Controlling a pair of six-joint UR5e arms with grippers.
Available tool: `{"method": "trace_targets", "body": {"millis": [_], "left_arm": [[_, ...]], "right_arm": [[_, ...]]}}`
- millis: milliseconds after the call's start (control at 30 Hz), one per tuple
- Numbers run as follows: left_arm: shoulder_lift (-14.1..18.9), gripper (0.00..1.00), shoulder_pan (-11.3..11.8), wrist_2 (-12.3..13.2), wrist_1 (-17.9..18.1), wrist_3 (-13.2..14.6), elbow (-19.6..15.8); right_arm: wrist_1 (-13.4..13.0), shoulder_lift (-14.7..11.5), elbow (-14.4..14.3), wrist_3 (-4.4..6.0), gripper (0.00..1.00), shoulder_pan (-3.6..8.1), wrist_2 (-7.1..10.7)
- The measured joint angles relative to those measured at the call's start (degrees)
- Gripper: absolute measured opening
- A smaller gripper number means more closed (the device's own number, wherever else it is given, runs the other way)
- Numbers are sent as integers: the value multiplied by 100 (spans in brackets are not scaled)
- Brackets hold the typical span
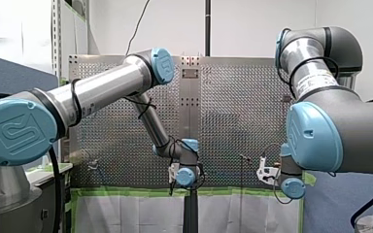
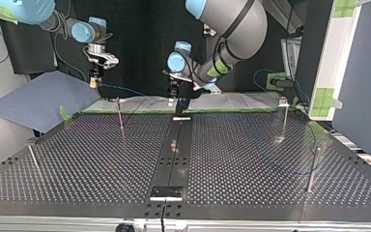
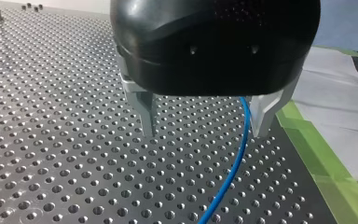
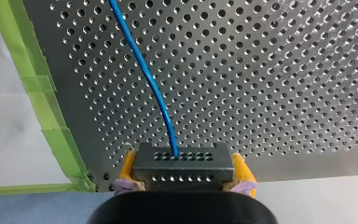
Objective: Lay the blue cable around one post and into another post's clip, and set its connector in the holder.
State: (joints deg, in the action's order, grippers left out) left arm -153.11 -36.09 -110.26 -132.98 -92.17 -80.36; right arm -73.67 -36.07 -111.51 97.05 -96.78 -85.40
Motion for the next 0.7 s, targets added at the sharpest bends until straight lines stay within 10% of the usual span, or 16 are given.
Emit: {"method": "trace_targets", "body": {"millis": [700], "left_arm": [[-2,100,106,7,236,557,-3]], "right_arm": [[63,-1,1,-77,0,-28,-4]]}}
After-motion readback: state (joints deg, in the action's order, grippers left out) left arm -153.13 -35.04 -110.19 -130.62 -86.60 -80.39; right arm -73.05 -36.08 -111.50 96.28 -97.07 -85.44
